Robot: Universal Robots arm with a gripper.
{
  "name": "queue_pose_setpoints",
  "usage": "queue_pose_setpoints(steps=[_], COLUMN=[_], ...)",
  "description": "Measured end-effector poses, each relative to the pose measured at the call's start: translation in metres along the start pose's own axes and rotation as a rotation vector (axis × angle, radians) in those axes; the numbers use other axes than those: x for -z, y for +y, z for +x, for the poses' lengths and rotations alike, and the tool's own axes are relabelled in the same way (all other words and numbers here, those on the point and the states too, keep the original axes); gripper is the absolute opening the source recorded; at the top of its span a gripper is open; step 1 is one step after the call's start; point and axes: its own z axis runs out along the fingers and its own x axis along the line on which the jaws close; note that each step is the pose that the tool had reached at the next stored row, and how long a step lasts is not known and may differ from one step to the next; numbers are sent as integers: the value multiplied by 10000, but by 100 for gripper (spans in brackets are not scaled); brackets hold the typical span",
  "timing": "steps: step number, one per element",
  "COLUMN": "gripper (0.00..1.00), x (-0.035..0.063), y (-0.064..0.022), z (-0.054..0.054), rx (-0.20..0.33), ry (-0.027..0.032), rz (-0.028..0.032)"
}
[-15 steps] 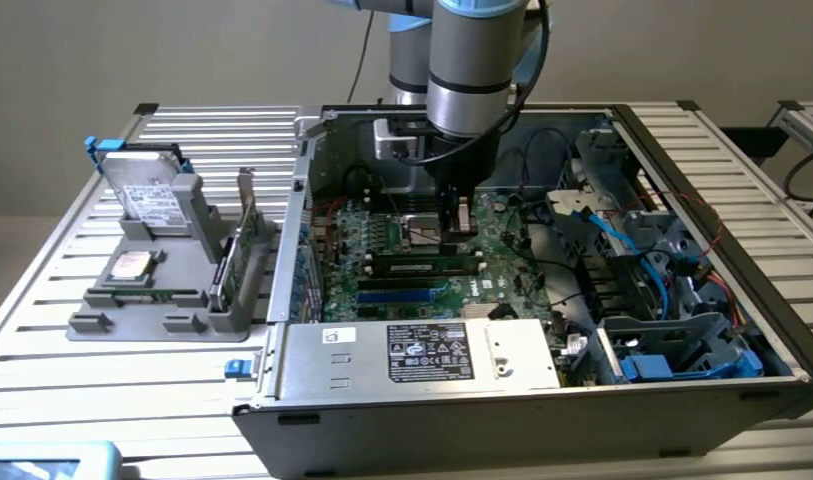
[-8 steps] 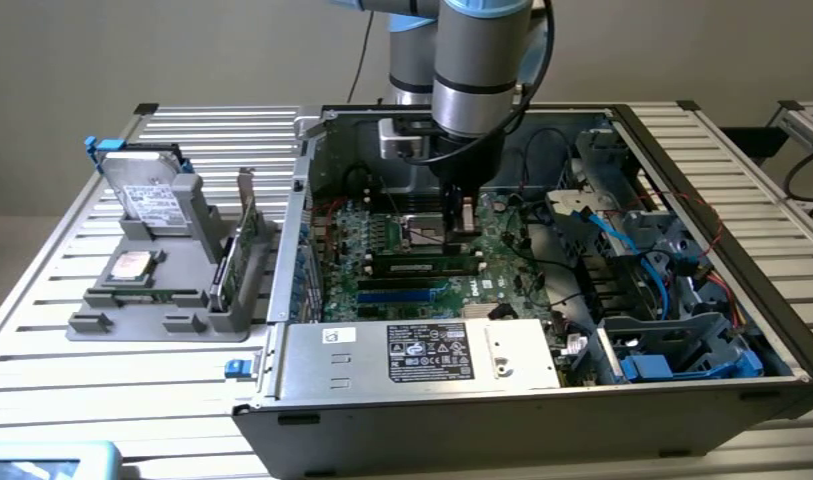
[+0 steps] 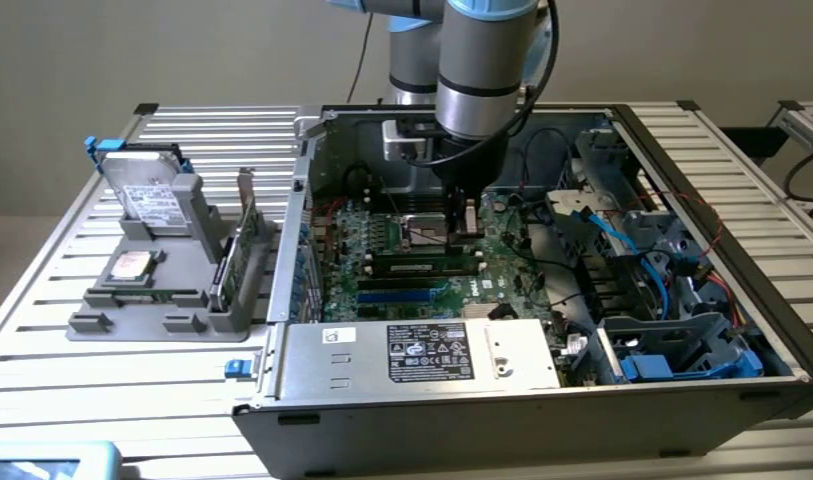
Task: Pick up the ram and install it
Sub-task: 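Press down the ram until it locks into place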
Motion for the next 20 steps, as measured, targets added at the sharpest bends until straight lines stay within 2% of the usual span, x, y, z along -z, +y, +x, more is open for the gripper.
queue_pose_setpoints(steps=[20], gripper=[11], x=[-39], y=[13], z=[-21], rx=[-230], ry=[-8], rz=[-27])
